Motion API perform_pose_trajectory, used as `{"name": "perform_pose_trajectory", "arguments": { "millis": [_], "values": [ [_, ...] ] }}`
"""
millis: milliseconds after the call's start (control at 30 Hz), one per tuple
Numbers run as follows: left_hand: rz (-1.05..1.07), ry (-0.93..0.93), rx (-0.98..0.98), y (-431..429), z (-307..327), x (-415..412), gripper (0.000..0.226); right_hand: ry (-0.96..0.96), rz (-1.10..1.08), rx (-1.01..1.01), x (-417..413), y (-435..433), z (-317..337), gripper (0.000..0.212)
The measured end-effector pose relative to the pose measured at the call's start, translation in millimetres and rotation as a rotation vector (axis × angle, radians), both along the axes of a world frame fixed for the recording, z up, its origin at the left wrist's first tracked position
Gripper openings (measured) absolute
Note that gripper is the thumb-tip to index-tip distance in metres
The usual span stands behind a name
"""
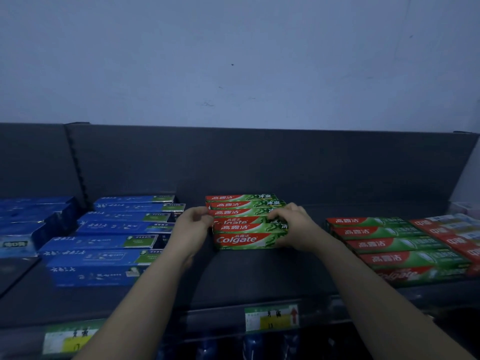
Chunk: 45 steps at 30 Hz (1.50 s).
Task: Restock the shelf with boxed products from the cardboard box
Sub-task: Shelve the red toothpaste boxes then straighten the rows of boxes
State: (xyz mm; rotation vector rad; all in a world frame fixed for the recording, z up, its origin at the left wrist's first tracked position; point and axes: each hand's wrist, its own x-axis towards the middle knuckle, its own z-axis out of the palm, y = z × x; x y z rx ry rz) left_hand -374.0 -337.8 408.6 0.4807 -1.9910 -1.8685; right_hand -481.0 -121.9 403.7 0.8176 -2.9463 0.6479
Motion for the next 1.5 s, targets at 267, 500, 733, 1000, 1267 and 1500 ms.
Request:
{"name": "perform_pose_trajectory", "arguments": {
  "millis": [267, 500, 733, 1000, 1267, 1500],
  "values": [
    [-0.085, 0.029, -0.125, 6.2, -12.8, 25.7, 0.023, 0.142, -0.095, -0.139, 46.4, 25.0, 11.7, 0.048],
    [-0.240, 0.165, -0.337, 20.5, -2.9, 61.9, 0.018, 0.172, -0.304, -0.209, 140.5, 46.6, 10.9, 0.042],
    [-0.563, 0.187, -0.390, 55.0, -22.6, 123.7, 0.018, 0.171, -0.583, -0.329, 280.6, 64.5, -23.9, 0.038],
    [-1.004, 0.025, -0.360, 139.9, -96.7, 225.3, 0.018, -0.098, -1.014, -0.304, 471.7, 120.1, -89.3, 0.032],
    [-1.321, -0.112, -0.521, 229.2, -157.6, 314.8, 0.028, -0.246, -1.317, -0.318, 619.7, 176.4, -149.8, 0.034],
    [-1.413, -0.328, -0.589, 311.9, -226.4, 396.1, 0.035, -0.456, -1.479, -0.402, 727.8, 242.7, -212.4, 0.034]
  ]
}}
